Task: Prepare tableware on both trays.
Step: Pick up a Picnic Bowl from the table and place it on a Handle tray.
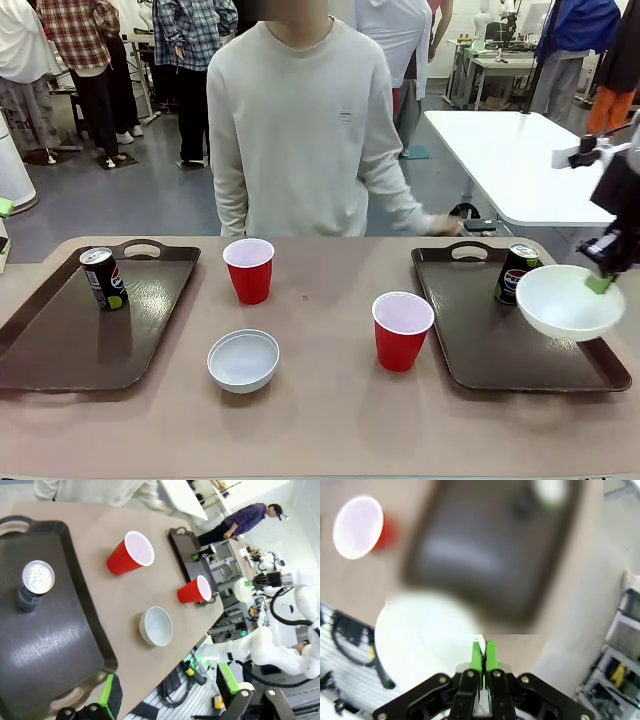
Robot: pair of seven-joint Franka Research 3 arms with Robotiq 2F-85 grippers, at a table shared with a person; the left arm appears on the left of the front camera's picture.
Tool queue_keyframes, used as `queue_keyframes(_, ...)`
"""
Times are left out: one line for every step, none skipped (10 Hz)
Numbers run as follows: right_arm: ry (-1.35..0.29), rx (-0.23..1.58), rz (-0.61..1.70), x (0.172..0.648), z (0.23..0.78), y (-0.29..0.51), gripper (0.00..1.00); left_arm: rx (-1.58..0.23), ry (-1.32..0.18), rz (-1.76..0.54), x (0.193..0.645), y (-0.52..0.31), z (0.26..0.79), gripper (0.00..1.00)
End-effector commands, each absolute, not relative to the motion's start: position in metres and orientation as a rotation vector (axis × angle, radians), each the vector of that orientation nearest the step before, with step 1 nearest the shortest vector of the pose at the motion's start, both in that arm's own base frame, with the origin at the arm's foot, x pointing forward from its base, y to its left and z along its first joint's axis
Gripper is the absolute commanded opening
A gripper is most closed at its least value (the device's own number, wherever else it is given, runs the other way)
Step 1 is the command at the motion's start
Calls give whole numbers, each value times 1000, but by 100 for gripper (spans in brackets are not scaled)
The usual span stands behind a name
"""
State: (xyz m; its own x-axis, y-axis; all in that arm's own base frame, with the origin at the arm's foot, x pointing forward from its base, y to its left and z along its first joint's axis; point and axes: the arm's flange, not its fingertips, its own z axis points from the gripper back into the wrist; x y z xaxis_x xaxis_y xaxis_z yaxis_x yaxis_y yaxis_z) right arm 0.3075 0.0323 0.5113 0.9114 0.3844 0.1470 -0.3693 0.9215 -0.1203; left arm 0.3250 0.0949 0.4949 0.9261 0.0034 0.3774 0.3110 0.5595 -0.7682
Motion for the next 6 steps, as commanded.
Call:
queue_keyframes(-201,-34,430,333,457,40,4,-976,-363,-187,325,96,495,100)
queue_keyframes(-199,-13,449,345,440,45,4,-976,-363,-187,325,96,495,100)
queue_keyframes(-197,2,447,355,426,45,4,-976,-363,-187,325,96,495,100)
queue_keyframes(-205,21,447,364,412,44,4,-976,-363,-187,325,96,495,100)
queue_keyframes(-191,39,430,376,400,40,4,-976,-363,-187,325,96,495,100)
queue_keyframes(-182,47,427,377,395,40,4,-976,-363,-187,325,96,495,100)
